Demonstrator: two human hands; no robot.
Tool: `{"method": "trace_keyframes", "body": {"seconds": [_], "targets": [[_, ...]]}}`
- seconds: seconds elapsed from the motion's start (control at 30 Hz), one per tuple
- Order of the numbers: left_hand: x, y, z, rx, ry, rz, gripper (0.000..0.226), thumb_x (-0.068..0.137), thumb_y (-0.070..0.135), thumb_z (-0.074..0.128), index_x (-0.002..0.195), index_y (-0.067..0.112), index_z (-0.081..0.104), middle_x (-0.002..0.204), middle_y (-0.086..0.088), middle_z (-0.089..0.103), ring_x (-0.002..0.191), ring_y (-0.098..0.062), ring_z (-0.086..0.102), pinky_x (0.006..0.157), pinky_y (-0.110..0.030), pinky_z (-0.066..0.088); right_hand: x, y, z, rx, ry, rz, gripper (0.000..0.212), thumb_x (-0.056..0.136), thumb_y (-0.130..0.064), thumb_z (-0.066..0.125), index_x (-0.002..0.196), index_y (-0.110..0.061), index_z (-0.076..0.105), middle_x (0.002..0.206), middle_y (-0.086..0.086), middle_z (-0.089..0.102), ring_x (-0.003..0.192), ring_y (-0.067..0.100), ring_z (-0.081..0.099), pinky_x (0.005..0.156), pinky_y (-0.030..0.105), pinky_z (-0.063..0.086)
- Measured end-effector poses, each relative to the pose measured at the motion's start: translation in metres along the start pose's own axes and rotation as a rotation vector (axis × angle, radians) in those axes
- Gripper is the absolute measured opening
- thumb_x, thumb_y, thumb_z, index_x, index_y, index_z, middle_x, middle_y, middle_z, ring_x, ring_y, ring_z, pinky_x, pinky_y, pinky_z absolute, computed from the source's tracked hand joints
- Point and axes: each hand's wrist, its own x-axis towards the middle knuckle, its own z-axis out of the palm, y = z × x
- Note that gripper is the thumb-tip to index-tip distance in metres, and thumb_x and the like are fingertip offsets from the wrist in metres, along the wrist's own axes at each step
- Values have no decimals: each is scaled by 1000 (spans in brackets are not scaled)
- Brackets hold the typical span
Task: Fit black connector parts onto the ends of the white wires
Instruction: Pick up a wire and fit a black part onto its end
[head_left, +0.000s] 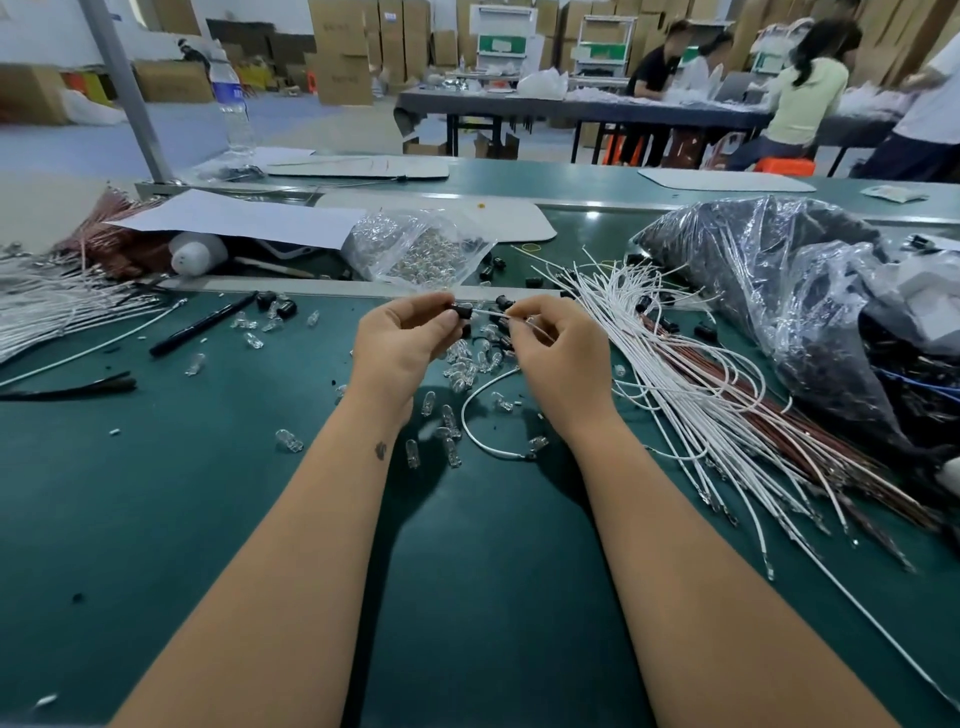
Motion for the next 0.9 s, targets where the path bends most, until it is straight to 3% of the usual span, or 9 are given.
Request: {"method": "trace_keyframes", "body": {"seconds": [0.13, 0.3, 0.43, 0.5, 0.63, 0.7, 0.8, 0.9], "targets": [[-2, -1, 5, 58, -41, 28, 17, 85, -8, 64, 91, 7, 68, 80, -7, 71, 73, -13, 70, 70, -17, 54, -2, -3, 0, -76, -5, -80, 8, 89, -17, 63, 91, -21, 69, 89, -2, 63, 63, 1, 49, 61, 23, 44], [-3, 0, 8, 76, -61, 8, 20, 82, -11, 64, 90, 7, 68, 82, -10, 69, 71, -13, 69, 71, -17, 54, 0, -4, -1, -92, 0, -90, 10, 92, -15, 61, 95, -15, 70, 94, 1, 65, 77, 10, 57, 70, 31, 50], [-7, 0, 10, 194, -107, 29, 19, 79, -7, 70, 86, 11, 70, 67, 2, 70, 64, -8, 66, 70, -18, 56, -1, -3, 1, -162, -23, -93, 14, 97, -17, 54, 95, -10, 67, 95, -1, 62, 84, 18, 57, 71, 40, 49], [-8, 0, 11, 239, -121, 61, 20, 78, -7, 72, 86, 11, 70, 63, 6, 70, 63, -5, 65, 69, -17, 55, -2, -3, 3, -166, -45, -108, 17, 98, -14, 50, 100, -8, 66, 97, 0, 60, 87, 19, 56, 73, 38, 48], [-8, 1, 10, 313, -108, 107, 26, 76, -10, 71, 84, 15, 72, 74, 1, 74, 74, -9, 69, 75, -19, 54, -2, -7, 3, -113, -118, -144, 29, 94, -4, 49, 122, -5, 58, 103, 0, 54, 91, 8, 47, 79, 16, 34], [-7, 0, 8, 331, -113, 92, 28, 78, -11, 68, 85, 16, 74, 81, -5, 74, 77, -13, 69, 80, -24, 55, -1, -7, 3, -145, -134, -167, 27, 92, -2, 51, 118, -5, 61, 101, 2, 55, 88, 8, 45, 76, 15, 32], [-6, -1, 6, 319, -100, 118, 24, 83, -7, 66, 83, 16, 74, 76, -2, 74, 73, -12, 69, 77, -24, 57, -1, -7, 2, -153, -133, -173, 23, 88, 0, 54, 107, -2, 65, 101, 10, 58, 87, 20, 53, 77, 25, 41], [-6, 0, 8, 397, -74, 243, 24, 82, -3, 69, 79, 21, 72, 68, 9, 70, 66, -3, 65, 65, -16, 51, -3, -9, 4, -219, -146, -204, 17, 89, -11, 60, 103, -3, 66, 97, 11, 59, 87, 25, 55, 78, 35, 44]]}}
